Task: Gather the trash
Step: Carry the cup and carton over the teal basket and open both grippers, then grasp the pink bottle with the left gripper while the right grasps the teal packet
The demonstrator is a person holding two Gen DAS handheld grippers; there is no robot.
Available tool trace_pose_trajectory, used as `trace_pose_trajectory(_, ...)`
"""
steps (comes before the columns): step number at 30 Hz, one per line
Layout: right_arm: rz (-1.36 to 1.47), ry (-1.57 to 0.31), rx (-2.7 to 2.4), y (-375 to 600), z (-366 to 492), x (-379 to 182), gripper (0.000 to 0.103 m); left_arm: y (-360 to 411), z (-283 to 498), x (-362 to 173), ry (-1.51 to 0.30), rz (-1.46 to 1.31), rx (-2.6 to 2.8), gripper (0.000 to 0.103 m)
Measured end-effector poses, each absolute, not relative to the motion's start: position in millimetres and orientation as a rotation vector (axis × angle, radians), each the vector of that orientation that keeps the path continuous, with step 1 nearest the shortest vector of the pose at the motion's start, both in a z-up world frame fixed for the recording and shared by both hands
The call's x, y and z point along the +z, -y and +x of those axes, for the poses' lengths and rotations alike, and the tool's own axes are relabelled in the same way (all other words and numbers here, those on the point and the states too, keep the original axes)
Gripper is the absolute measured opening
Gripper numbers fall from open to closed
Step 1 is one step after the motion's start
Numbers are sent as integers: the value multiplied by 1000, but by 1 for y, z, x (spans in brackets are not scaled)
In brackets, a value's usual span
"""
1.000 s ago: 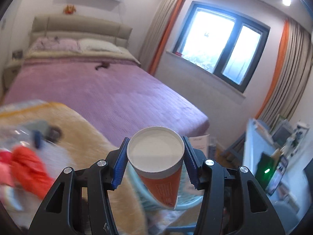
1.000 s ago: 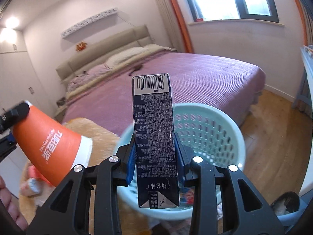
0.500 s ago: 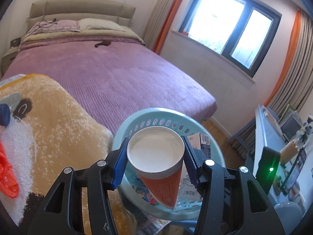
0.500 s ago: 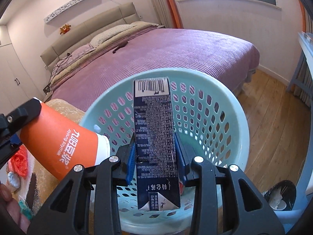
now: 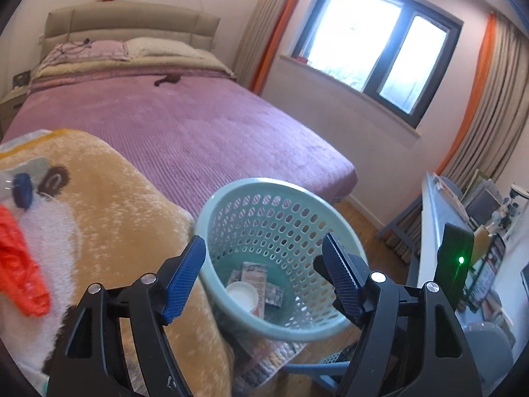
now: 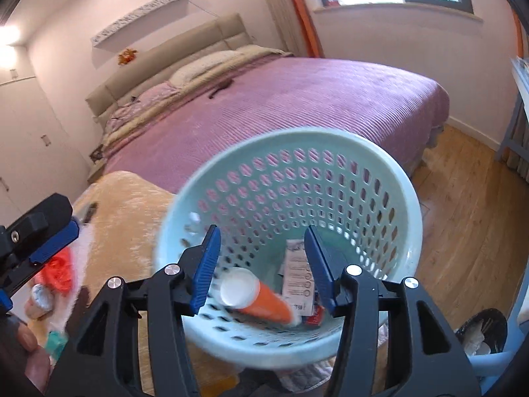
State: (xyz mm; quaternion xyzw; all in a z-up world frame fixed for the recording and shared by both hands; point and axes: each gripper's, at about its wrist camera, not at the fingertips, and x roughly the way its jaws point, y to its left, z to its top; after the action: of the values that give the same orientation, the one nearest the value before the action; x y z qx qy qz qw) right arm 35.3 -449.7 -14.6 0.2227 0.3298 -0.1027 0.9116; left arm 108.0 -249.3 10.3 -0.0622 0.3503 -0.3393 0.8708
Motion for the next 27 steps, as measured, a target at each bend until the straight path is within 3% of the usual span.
trace_pose_trajectory(14,319,-569,106,329,1,54,49,109,54,61,-566,-179,-573,71)
trace_pose_trajectory(27,182,-657,308,229,-4,27,53,-59,61,37,-602,-248,-224,71)
